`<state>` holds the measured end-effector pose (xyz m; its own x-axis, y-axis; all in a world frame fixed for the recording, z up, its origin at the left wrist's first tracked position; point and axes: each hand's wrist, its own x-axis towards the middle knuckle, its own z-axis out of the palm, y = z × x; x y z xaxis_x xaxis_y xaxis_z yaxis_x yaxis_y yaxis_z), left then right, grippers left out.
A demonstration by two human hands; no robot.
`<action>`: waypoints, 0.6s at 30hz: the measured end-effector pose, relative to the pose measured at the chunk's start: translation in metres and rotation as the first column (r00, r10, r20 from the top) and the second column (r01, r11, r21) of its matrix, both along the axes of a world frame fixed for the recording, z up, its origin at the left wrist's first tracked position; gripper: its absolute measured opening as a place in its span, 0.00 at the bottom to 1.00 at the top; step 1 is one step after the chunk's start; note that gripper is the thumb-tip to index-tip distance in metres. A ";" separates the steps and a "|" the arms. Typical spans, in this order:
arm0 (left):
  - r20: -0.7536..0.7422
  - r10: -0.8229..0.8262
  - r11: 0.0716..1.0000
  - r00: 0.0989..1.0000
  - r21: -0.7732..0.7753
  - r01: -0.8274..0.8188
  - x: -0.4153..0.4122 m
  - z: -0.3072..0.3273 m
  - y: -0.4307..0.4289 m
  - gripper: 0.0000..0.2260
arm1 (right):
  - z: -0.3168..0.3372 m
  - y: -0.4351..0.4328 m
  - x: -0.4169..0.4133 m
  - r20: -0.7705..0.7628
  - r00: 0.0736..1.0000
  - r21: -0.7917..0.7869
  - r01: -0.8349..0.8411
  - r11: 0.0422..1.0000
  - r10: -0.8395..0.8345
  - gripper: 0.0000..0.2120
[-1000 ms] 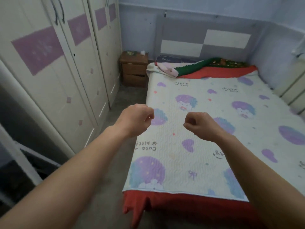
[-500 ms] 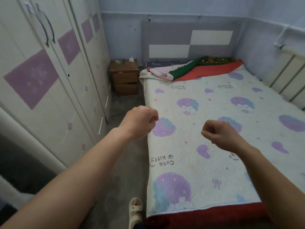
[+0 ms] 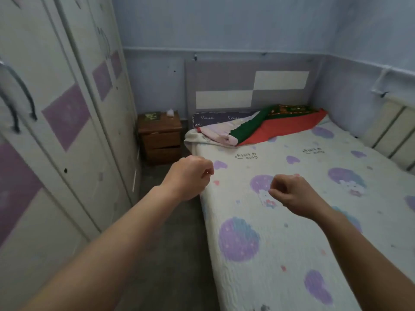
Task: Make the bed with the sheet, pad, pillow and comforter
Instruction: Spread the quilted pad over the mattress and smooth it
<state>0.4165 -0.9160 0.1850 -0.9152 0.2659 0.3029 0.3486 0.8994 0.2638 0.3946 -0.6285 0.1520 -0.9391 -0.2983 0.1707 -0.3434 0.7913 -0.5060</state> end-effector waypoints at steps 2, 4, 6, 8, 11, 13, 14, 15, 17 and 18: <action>0.010 0.005 1.000 1.000 0.011 -0.005 -0.036 0.000 -0.018 0.07 | 0.006 -0.019 -0.035 0.013 1.000 0.012 0.000 1.000 0.000 0.10; 0.027 0.005 1.000 1.000 0.027 -0.006 -0.071 -0.003 -0.032 0.07 | 0.009 -0.036 -0.067 0.019 1.000 0.027 0.004 1.000 -0.004 0.11; 0.029 0.003 0.999 1.000 0.037 -0.004 -0.103 -0.005 -0.042 0.06 | 0.008 -0.051 -0.095 0.030 0.999 0.026 0.014 1.000 -0.015 0.11; 0.032 -0.020 0.999 0.999 0.048 0.018 -0.141 -0.008 -0.050 0.06 | 0.003 -0.067 -0.127 0.056 0.998 0.026 0.020 0.999 -0.022 0.08; 0.018 -0.064 0.997 0.998 0.053 0.063 -0.199 -0.011 -0.057 0.07 | 0.000 -0.089 -0.175 0.053 0.998 0.024 0.032 0.999 -0.033 0.07; 0.009 -0.103 0.993 0.995 0.066 0.102 -0.247 -0.016 -0.067 0.07 | -0.004 -0.105 -0.216 0.035 0.998 0.026 0.051 0.998 -0.051 0.06; 0.005 -0.122 0.990 0.993 0.068 0.121 -0.265 -0.017 -0.071 0.07 | -0.004 -0.112 -0.232 0.031 0.998 0.038 0.058 0.998 -0.059 0.06; -0.005 -0.146 0.988 0.989 0.058 0.146 -0.296 -0.019 -0.079 0.07 | -0.007 -0.121 -0.259 0.030 0.997 0.043 0.075 0.996 -0.077 0.07; 0.002 -0.194 0.981 0.981 0.034 0.193 -0.354 -0.022 -0.097 0.07 | -0.012 -0.140 -0.309 0.029 0.992 0.042 0.118 0.992 -0.119 0.07; 0.011 -0.212 0.977 0.977 0.030 0.212 -0.380 -0.022 -0.106 0.07 | -0.012 -0.147 -0.330 0.036 0.989 0.042 0.142 0.989 -0.143 0.06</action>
<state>0.0370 -1.0219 0.1627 -0.8432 0.4456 0.3008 0.5265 0.7976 0.2944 0.0651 -0.7757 0.1403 -0.9782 -0.1669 0.1240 -0.2064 0.8500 -0.4846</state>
